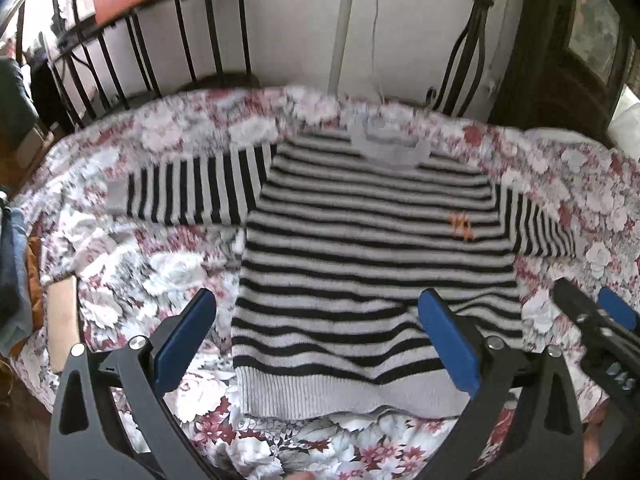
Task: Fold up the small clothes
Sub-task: 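Move the right gripper down to the grey cuff of a sleeve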
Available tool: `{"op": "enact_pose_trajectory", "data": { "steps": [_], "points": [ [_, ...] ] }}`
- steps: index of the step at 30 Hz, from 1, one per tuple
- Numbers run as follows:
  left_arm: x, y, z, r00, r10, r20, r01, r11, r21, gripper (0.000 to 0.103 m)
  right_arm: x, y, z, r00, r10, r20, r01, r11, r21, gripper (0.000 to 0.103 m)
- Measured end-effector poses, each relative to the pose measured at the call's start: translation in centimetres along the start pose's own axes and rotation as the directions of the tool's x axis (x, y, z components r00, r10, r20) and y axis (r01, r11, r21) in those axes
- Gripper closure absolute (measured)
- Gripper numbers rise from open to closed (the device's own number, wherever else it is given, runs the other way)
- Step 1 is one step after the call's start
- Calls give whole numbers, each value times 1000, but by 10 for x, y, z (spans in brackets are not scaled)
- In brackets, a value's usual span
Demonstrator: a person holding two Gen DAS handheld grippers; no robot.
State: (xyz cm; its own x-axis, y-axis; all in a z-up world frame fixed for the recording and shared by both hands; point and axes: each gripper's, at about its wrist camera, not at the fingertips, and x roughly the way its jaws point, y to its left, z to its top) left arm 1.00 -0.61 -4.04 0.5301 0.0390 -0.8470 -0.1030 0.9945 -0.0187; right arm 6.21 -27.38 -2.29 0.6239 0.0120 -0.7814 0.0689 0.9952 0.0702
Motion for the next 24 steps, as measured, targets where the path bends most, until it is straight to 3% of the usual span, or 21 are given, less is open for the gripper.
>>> {"op": "enact_pose_trajectory", "data": {
  "steps": [4,6,8,11,12,16,19,22,24],
  "points": [
    [34,20,-1,990,-37,-136,33,999,-30,4,14,-18,-6,997,38,-68,-35,999,38,4],
    [49,33,-5,976,-92,-196,81,995,-65,4,22,-33,-8,991,82,-102,-73,993,90,4],
    [63,48,-13,944,-209,-256,178,974,-139,4,30,-53,-16,980,150,-130,-126,977,174,4],
    [81,64,-24,892,-318,-321,248,938,-241,4,41,-77,-25,960,224,-168,-169,943,287,4],
    [86,68,-28,881,-325,-343,247,936,-251,4,45,-82,-26,955,237,-178,-174,935,309,4],
    [96,73,-39,866,-314,-388,238,943,-232,4,58,-109,-45,930,282,-236,-172,901,398,4],
    [106,79,-48,837,-337,-431,244,935,-257,4,70,-127,-54,911,314,-268,-164,871,464,4],
    [120,87,-52,799,-392,-457,253,907,-336,4,87,-141,-63,873,398,-281,-186,806,563,4],
    [129,91,-52,784,-421,-456,245,885,-396,5,95,-144,-70,851,446,-276,-202,764,612,6]
  ]
}}
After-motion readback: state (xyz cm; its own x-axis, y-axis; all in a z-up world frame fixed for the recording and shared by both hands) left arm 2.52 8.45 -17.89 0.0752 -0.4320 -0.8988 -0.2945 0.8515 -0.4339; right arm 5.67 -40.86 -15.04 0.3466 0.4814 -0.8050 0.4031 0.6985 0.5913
